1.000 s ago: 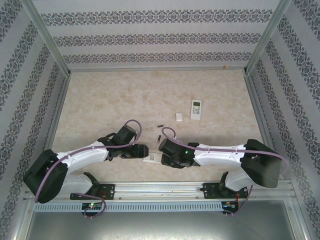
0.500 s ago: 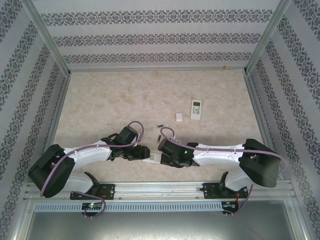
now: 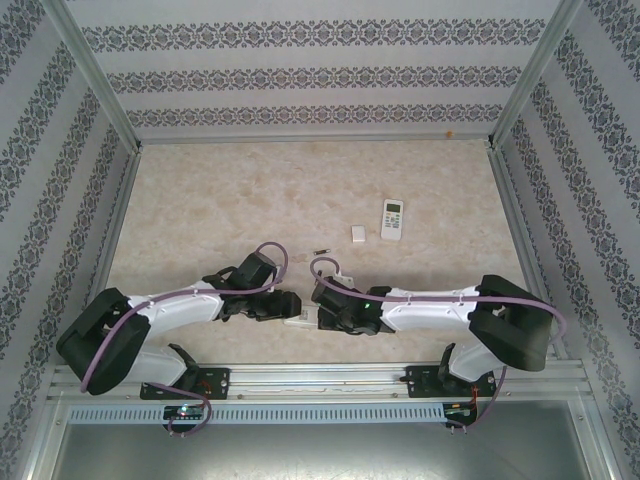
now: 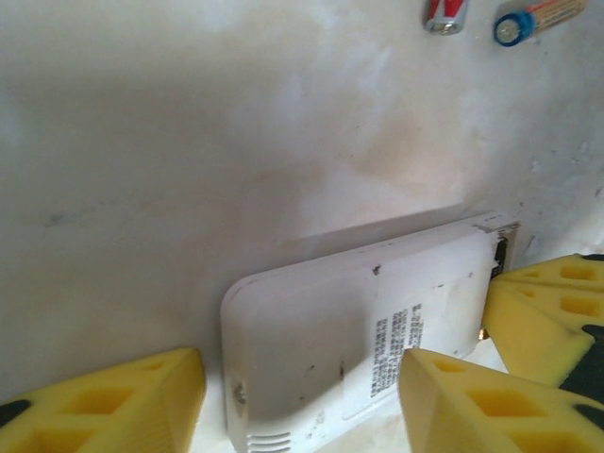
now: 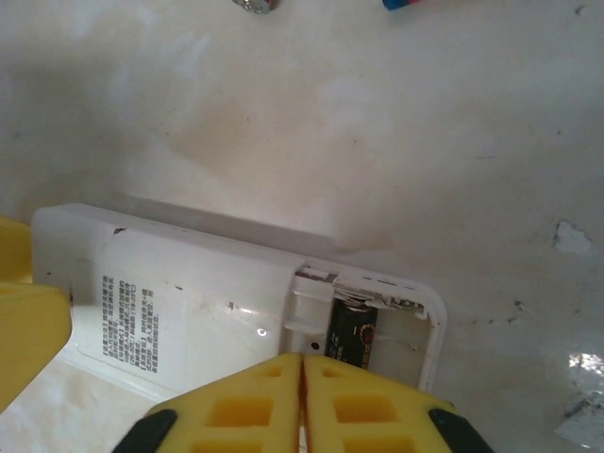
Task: Load the batteries into the remote control
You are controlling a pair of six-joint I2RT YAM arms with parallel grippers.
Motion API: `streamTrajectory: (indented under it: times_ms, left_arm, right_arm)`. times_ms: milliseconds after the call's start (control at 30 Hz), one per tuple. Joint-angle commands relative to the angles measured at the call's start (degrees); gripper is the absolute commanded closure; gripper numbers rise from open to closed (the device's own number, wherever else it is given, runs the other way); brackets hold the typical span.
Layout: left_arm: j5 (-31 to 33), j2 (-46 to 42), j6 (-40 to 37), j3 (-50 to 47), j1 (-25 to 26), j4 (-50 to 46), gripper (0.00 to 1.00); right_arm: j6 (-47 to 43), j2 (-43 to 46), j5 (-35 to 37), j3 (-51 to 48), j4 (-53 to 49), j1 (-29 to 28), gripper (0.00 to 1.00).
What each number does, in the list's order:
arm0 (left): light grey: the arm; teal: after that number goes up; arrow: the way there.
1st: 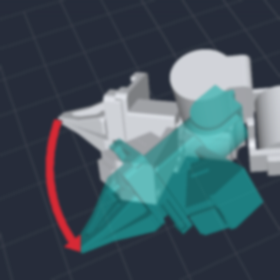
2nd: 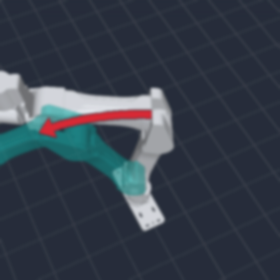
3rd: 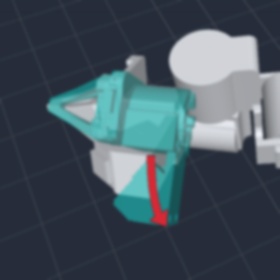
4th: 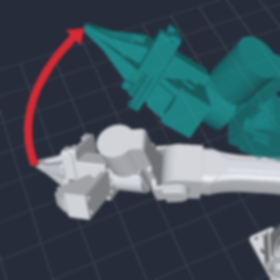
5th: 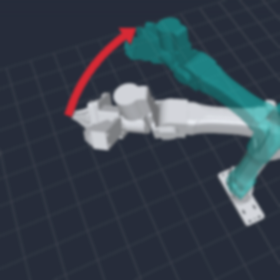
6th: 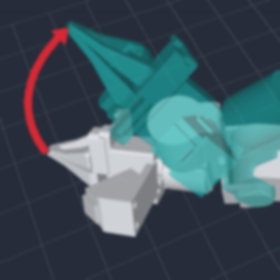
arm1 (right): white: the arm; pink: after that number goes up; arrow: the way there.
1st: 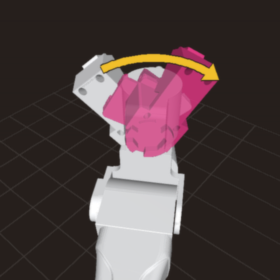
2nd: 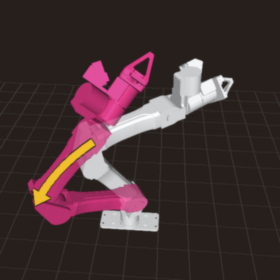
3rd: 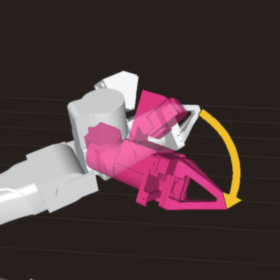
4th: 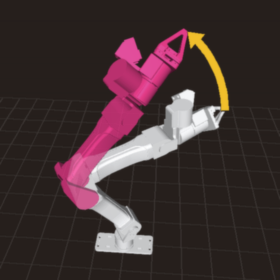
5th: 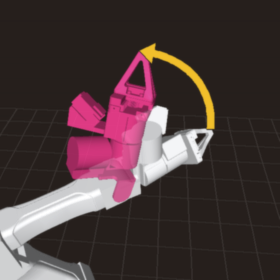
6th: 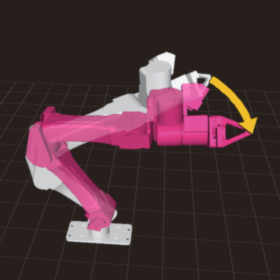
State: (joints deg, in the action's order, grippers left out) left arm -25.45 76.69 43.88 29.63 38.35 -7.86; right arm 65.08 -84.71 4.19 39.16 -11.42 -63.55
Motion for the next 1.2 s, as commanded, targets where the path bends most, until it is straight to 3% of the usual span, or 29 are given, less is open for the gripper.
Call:
streamTrajectory:
  times_ms: [0, 167, 267, 367, 467, 700, 1167]
  left_arm:
    - [5.4, -2.1, -0.3, -0.4, 0.5, -1.5, 0.33]
    - [12.2, -7.4, -2.5, 1.8, 0.5, -6.3, 0.18]
    - [16.1, -9.6, -4.3, 3.6, 0.5, -8.1, 0.12]
    - [19.3, -10.2, -6.4, 6.0, 0.3, -8.5, 0.1]
    - [19.9, -10.5, -8.1, 8.2, 0.2, -9.3, 0.08]
    - [20.7, -12.1, -8.0, 8.1, 0.0, -5.4, 0.05]
    - [21.2, -13.9, -9.1, 6.1, -1.0, -5.2, 0.01]
  right_arm:
    - [-3.8, 5.3, 5.2, 1.2, -5.1, -0.1, 0.81]
    - [-14.8, 13.2, 13.8, 3.3, -8.0, 1.6, 0.65]
    - [-20.5, 12.8, 15.0, 3.8, -7.9, 6.3, 0.6]
    - [-22.4, 8.7, 8.5, 7.8, -7.6, 11.4, 0.6]
    - [-21.8, 3.0, 4.8, 13.7, -10.1, 12.6, 0.61]
    - [-17.6, -10.3, 4.9, 23.0, -15.4, 12.6, 0.65]
    - [-15.9, -24.1, 0.9, 27.6, -14.1, 12.5, 0.76]
